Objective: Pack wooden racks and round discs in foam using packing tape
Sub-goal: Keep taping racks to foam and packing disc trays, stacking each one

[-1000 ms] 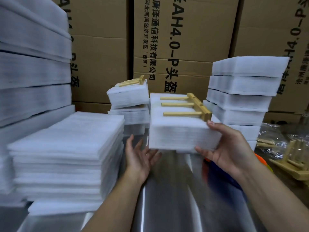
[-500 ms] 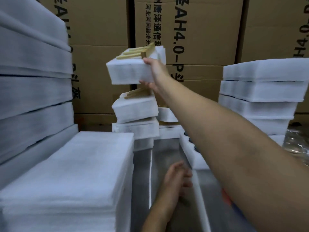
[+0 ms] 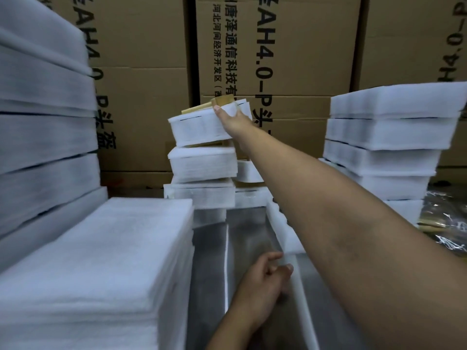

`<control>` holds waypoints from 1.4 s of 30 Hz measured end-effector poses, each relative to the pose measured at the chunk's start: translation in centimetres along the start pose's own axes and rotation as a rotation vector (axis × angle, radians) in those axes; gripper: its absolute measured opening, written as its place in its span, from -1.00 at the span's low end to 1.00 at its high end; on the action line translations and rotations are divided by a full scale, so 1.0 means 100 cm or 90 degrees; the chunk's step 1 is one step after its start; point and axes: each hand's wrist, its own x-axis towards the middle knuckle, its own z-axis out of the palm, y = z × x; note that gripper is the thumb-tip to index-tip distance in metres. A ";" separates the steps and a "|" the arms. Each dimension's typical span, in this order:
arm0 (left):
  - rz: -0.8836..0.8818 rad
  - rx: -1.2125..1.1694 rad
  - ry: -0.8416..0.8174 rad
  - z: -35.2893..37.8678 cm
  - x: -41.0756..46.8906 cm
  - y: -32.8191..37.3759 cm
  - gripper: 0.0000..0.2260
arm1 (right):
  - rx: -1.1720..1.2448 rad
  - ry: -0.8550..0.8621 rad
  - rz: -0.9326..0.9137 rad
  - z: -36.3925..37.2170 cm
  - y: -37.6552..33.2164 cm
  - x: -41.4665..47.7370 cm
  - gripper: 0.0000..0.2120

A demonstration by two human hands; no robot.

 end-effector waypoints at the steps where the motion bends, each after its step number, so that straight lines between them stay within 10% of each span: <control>1: 0.000 0.002 0.007 0.000 0.001 -0.001 -0.62 | 0.001 -0.011 -0.006 0.000 0.002 0.000 -0.22; 8: 0.000 -0.001 0.018 0.000 0.004 -0.005 -0.48 | -0.005 -0.082 -0.054 0.000 0.005 -0.006 -0.29; 22: 0.002 -0.064 0.002 -0.004 0.003 -0.002 -0.89 | 0.011 -0.082 -0.052 -0.008 0.023 -0.018 -0.32; 32: 0.007 0.011 0.041 -0.003 0.007 -0.004 -0.89 | -0.744 -0.244 0.094 -0.085 0.097 -0.115 -0.66; 42: 0.009 0.042 0.081 -0.002 0.004 -0.001 -0.85 | -0.903 -0.170 0.107 -0.073 0.189 -0.149 -0.46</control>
